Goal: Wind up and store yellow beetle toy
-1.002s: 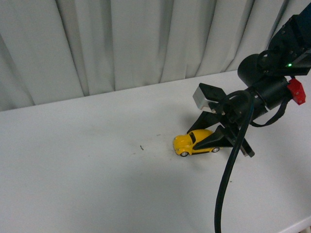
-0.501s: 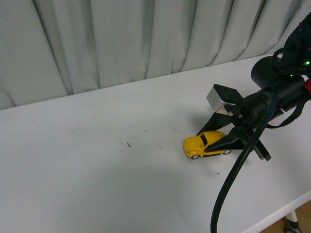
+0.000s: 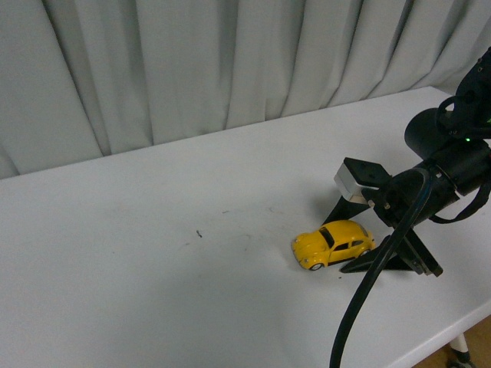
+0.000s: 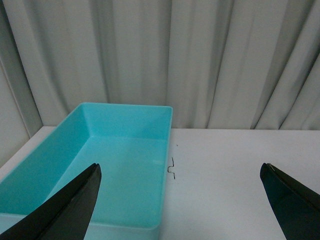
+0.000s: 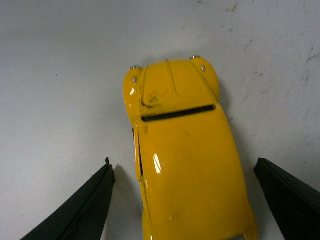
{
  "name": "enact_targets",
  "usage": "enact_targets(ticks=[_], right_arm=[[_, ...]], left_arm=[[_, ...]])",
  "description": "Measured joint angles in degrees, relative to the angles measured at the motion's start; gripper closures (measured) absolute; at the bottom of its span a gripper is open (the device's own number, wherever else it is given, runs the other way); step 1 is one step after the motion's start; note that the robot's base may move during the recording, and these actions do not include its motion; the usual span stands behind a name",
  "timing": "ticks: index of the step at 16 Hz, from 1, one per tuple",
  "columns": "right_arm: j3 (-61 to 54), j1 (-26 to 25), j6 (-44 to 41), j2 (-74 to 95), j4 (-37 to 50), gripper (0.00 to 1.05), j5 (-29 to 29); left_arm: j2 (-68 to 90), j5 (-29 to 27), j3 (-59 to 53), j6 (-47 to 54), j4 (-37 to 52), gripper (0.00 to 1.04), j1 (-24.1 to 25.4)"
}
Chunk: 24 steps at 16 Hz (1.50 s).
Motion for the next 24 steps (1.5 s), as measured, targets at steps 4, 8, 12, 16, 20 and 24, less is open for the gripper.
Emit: enact_targets(ticks=[4,8,12,16,20,24], right_arm=[[-0.07,0.07,0.33,-0.02,0.33,0.07,0.13],[-0.20,0.07,0.74,-0.02,0.79,0.07,0.13],[-0.26,0.07,1.07,-0.02,1.22,0.07,0.13],[-0.92,0.20,3.06,-0.70,2.97,0.07,0.09],[-1.57,0.83,4.26,-1.90,4.59,0.07,0.59],[-2.14,0.87,4.33,-2.32,5.53,0.07,0.77]], left_arm=[[0.00,0.00,0.00,0.00,-0.02,0.07,-0.02],[0.00,-0.02,0.00,0.00,-0.02,0.07,0.00],[0.00,-0.02,0.00,0.00,-0.02,0.07,0.00],[0.00,0.00,0.00,0.00,-0.02,0.07,0.00],[0.00,0.00,0.00,0.00,-0.02,0.07,0.00],[0.00,0.00,0.00,0.00,-0.04,0.07,0.00]])
